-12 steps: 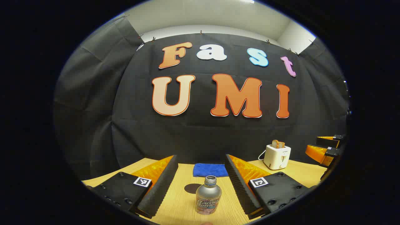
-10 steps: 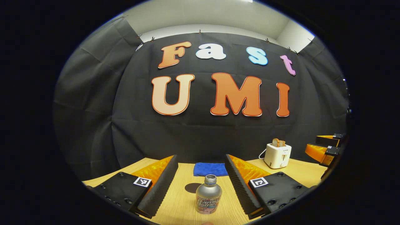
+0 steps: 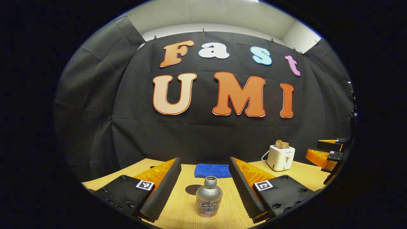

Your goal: Open the teacup lid with one hand, grasp the water bottle and pour water into the teacup with the other hand; after pouring, place the water bottle on the coaster and then close the teacup lid.

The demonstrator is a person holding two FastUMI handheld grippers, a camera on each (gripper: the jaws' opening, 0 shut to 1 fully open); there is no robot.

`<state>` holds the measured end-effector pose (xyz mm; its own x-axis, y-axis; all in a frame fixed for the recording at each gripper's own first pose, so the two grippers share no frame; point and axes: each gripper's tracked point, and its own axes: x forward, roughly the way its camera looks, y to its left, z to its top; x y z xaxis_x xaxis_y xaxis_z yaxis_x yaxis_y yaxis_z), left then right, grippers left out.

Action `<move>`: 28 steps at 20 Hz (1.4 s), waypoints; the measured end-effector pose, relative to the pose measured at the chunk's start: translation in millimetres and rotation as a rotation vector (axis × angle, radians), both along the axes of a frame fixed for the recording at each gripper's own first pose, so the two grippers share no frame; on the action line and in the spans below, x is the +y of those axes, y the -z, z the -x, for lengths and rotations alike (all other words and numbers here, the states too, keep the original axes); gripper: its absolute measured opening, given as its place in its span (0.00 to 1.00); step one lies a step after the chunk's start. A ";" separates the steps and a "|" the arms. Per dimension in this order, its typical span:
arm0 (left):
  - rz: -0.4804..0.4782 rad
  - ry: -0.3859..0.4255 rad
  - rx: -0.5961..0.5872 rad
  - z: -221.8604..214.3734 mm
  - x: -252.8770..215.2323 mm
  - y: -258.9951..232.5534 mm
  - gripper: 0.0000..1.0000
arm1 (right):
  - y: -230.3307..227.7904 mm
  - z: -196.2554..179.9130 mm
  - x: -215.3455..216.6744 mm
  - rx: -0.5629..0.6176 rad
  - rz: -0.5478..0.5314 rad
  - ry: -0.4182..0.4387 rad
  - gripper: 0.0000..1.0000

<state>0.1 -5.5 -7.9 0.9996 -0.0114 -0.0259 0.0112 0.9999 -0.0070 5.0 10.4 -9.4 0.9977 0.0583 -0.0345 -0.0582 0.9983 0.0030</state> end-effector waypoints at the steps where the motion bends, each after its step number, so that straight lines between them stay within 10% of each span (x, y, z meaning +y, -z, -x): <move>1: -0.004 -0.002 0.001 0.6 0.2 -0.7 1.00 | 0.8 -0.1 3.3 0.003 -0.002 -0.009 0.96; 28: -0.042 0.018 0.112 11.8 0.1 53.4 1.00 | 122.3 -6.4 89.2 0.314 0.036 -0.256 0.82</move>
